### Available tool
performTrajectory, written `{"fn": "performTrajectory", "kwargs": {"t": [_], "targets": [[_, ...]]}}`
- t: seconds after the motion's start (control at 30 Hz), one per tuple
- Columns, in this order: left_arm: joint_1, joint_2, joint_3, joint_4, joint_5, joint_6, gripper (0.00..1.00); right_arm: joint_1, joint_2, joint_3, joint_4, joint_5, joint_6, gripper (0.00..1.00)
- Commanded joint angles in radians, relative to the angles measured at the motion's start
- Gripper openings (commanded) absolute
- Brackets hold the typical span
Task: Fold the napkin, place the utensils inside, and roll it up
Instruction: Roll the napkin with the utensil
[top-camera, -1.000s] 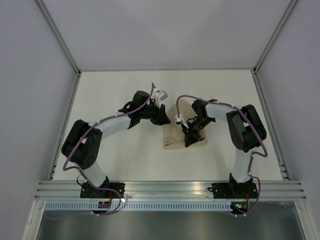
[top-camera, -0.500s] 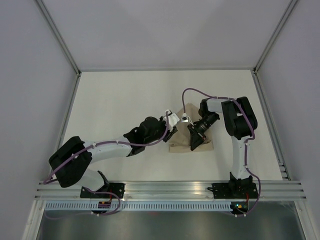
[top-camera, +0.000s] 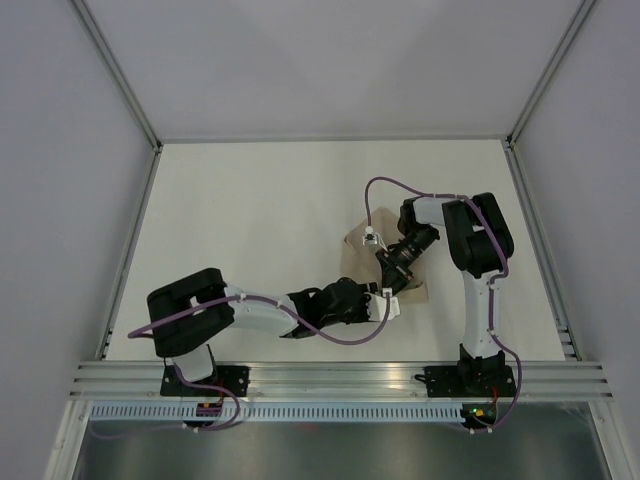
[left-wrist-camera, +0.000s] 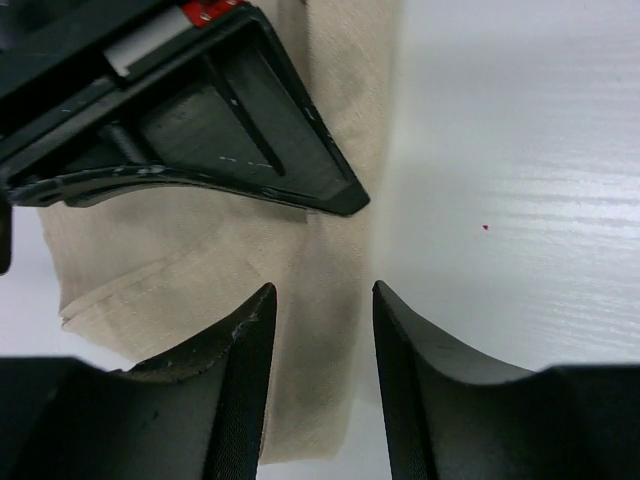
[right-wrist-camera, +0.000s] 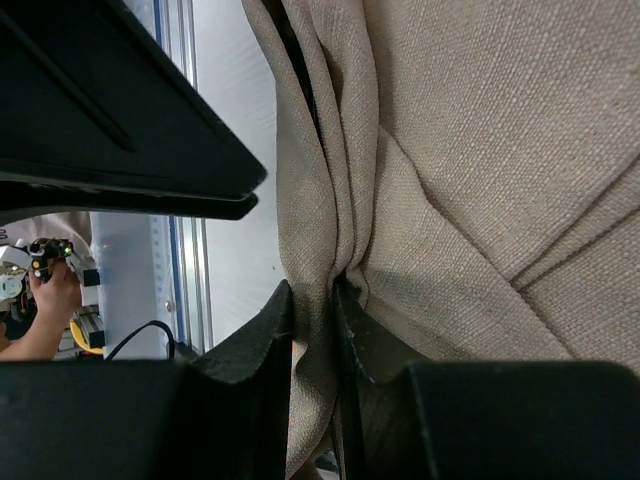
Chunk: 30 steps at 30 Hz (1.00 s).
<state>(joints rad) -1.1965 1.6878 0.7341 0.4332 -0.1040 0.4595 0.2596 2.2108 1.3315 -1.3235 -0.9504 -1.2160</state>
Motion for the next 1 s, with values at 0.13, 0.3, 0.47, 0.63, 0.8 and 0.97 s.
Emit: {"fn": "performTrajectory", "kwargs": {"t": [0.13, 0.3, 0.47, 0.63, 0.8, 0.97], "targets": [[-0.029, 0.107, 0.057, 0.081, -0.028, 0.128, 0.50, -0.011, 0.055, 0.008, 0.090, 0.078, -0.045, 0.10], [-0.032, 0.151, 0.059, 0.119, -0.052, 0.156, 0.50, -0.016, 0.063, 0.011, 0.089, 0.079, -0.039, 0.10], [-0.038, 0.204, 0.053, 0.113, -0.088, 0.202, 0.44, -0.017, 0.070, 0.017, 0.087, 0.079, -0.036, 0.10], [-0.041, 0.231, 0.131, -0.089, -0.048, 0.173, 0.15, -0.019, 0.078, 0.026, 0.081, 0.081, -0.036, 0.10], [-0.038, 0.263, 0.261, -0.348, 0.098, 0.110, 0.02, -0.019, 0.041, 0.017, 0.128, 0.087, 0.005, 0.15], [-0.023, 0.285, 0.353, -0.493, 0.196, 0.056, 0.02, -0.025, -0.068, -0.018, 0.286, 0.113, 0.136, 0.40]]}}
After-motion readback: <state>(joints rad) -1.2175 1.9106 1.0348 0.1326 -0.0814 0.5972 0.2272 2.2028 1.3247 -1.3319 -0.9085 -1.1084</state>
